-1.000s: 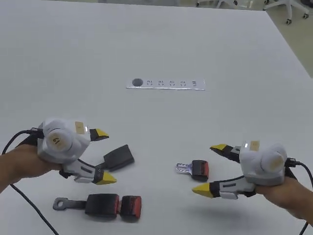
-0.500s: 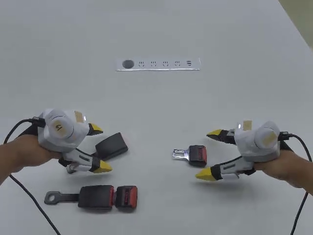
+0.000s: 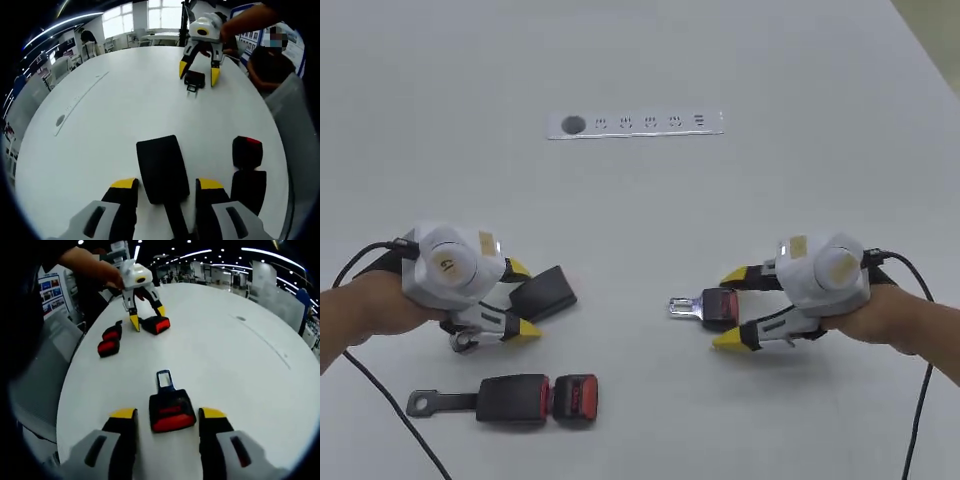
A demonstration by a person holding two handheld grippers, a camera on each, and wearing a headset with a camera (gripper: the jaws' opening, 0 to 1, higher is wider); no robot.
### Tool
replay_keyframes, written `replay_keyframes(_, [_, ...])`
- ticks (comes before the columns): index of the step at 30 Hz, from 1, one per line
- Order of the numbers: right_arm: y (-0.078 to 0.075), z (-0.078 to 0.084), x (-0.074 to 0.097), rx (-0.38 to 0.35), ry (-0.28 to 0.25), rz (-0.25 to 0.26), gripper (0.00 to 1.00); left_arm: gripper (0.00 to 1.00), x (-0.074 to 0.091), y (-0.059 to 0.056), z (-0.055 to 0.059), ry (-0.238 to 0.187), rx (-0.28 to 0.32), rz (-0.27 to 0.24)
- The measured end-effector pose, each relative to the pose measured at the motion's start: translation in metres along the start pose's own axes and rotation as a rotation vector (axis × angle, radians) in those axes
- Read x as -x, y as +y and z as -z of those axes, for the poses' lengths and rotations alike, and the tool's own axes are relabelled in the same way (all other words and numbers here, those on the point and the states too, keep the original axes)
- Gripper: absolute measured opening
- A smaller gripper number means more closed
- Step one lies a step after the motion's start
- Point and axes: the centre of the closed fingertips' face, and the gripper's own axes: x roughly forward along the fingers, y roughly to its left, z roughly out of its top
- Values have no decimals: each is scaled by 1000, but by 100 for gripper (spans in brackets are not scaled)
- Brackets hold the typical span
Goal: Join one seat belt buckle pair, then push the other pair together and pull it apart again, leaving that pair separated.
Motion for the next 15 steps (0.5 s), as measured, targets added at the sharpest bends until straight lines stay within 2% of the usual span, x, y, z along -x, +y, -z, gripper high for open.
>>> replay_keyframes(4, [-5, 0, 0, 12, 14, -9, 45, 43, -2, -5, -3, 15, -67, 36])
replay_keyframes(7, [-5, 0, -3, 38, 24, -24, 41, 41, -3, -5, -6, 13, -85, 55])
replay_keyframes(10, [-7, -1, -3, 57, 20, -22, 38, 36, -5, -3, -8, 24, -101, 75])
replay_keyframes(12, [-7, -1, -4, 48, 8, -29, 38, 35, -4, -5, -7, 38, -145, 95])
replay_keyframes(15, [-7, 0, -4, 54, -8, -36, 37, 35, -4, -6, -7, 48, -175, 105])
